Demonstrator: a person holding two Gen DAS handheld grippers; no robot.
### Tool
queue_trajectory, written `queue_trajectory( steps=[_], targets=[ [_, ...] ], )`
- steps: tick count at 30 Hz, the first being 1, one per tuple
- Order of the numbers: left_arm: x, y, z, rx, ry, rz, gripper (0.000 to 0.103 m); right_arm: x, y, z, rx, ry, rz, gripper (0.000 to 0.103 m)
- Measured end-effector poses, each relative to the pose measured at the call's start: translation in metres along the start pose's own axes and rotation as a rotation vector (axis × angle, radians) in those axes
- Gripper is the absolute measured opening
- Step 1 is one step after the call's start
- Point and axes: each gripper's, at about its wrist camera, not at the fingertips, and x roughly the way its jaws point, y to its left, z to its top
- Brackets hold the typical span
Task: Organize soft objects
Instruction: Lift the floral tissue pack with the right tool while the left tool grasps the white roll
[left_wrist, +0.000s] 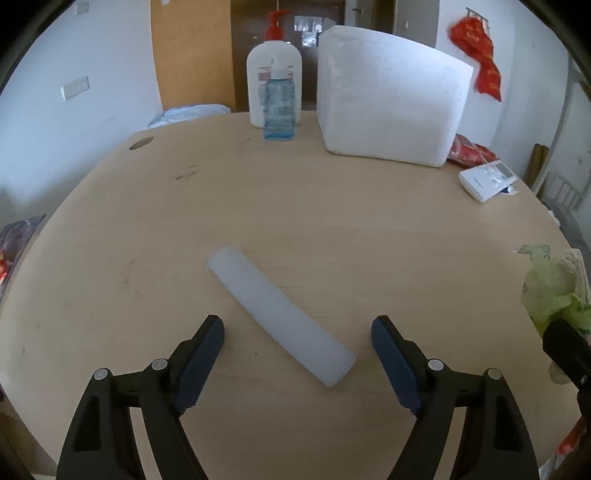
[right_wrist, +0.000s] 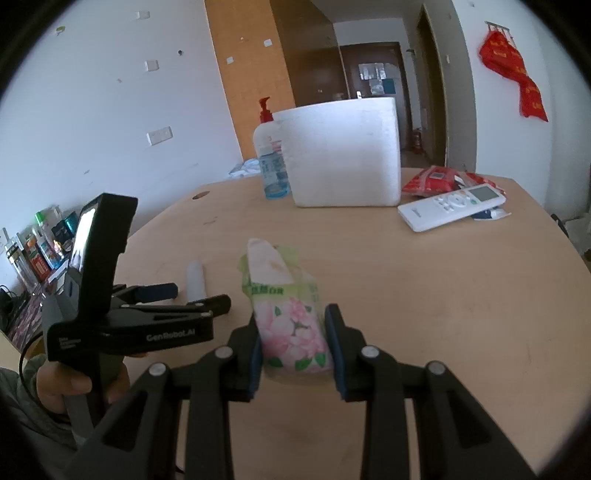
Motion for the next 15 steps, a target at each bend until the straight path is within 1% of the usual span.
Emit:
queue_trajectory(
  steps=[1,3,4,5,6,7,9,10,11,13,14,15],
  targets=[
    [0.0004,-0.0006,0.0002,0.000,0.001,0.006,0.081,0.0006,0.0000,0.0000,-0.001,0.001,0.004,0.035],
    [0.0005,-0.0007,0.0003,-0.012,-0.003,0.021,0.073,0.0015,-0.0003,0.0001,-0.004,0.003,0.010,0.035],
    [-0.0002,0.0008,0.0003,-0.025,-0.007,0.031,0.072,0.0021,-0.0010,0.0004,-0.004,0.004,0.013,0.035],
    [-0.0008,0.0016,0.0003,-0.037,-0.011,0.042,0.069,0.0022,-0.0012,0.0003,-0.005,0.005,0.016,0.035],
    [-0.0007,0.0019,0.0005,-0.043,-0.012,0.047,0.062,0.0025,-0.0019,0.0004,-0.006,0.005,0.018,0.035],
    [-0.0012,0.0017,0.0005,-0.045,-0.015,0.050,0.058,0.0027,-0.0022,0.0004,-0.006,0.005,0.019,0.035],
    [-0.0035,0.0011,0.0004,-0.047,-0.017,0.042,0.041,0.0027,-0.0029,0.0007,-0.006,0.005,0.018,0.035],
    [-0.0042,0.0011,0.0000,-0.049,-0.019,0.041,0.039,0.0028,-0.0039,0.0011,-0.005,0.006,0.018,0.035],
    [-0.0049,0.0005,-0.0003,-0.046,-0.020,0.036,0.034,0.0028,-0.0043,0.0012,-0.006,0.006,0.018,0.035],
    [-0.0052,0.0022,-0.0010,-0.053,-0.027,0.029,0.027,0.0026,-0.0045,0.0012,-0.007,0.006,0.018,0.035],
    [-0.0058,0.0051,-0.0010,-0.065,-0.037,0.021,0.020,0.0026,-0.0046,0.0012,-0.007,0.006,0.018,0.035],
    [-0.0067,0.0064,-0.0005,-0.070,-0.048,0.021,0.017,0.0028,-0.0049,0.0012,-0.009,0.005,0.020,0.035]
  ],
)
